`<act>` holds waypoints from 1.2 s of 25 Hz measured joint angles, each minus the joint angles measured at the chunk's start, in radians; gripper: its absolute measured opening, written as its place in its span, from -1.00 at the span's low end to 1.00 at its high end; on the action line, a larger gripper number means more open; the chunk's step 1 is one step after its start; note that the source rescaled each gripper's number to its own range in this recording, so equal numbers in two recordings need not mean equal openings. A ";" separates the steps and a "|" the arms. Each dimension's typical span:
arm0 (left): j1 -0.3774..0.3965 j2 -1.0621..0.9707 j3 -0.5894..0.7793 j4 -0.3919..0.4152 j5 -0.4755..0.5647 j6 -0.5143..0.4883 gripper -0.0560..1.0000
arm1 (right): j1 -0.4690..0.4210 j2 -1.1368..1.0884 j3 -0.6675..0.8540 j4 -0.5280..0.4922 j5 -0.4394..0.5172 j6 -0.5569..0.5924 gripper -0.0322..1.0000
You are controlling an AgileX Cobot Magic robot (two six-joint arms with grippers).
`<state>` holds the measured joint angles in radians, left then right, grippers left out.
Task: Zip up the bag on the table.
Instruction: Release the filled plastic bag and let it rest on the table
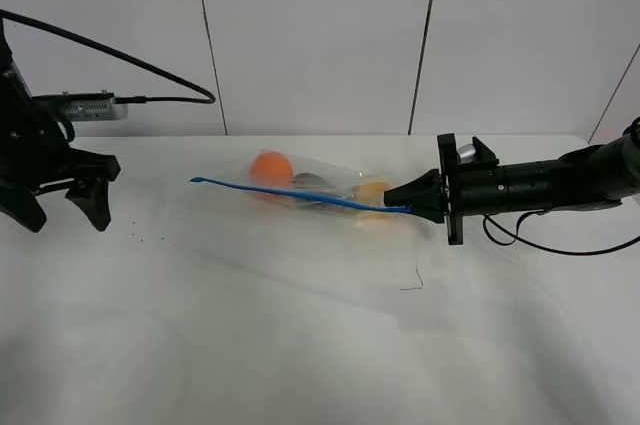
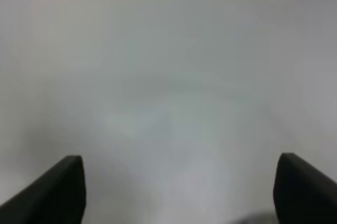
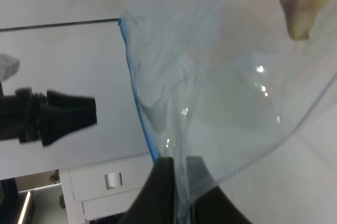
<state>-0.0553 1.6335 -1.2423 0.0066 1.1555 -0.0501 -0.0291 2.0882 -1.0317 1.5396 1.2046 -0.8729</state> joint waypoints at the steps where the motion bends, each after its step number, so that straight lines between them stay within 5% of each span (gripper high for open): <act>1: 0.000 -0.003 0.006 0.000 0.012 0.000 0.99 | 0.000 0.000 0.000 0.000 0.000 0.000 -0.94; 7: 0.000 -0.112 0.148 0.007 0.012 0.000 0.99 | 0.000 0.000 0.000 0.000 0.000 0.000 -0.94; 19: 0.000 -0.657 0.604 0.008 -0.062 0.000 0.99 | 0.000 0.000 0.000 0.000 0.000 0.000 -0.94; 30: 0.000 -1.072 0.745 0.007 -0.102 0.020 0.99 | 0.000 0.000 0.000 0.000 0.000 0.000 -0.94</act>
<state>-0.0553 0.5616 -0.4972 0.0135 1.0531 -0.0296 -0.0291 2.0882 -1.0317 1.5396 1.2046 -0.8729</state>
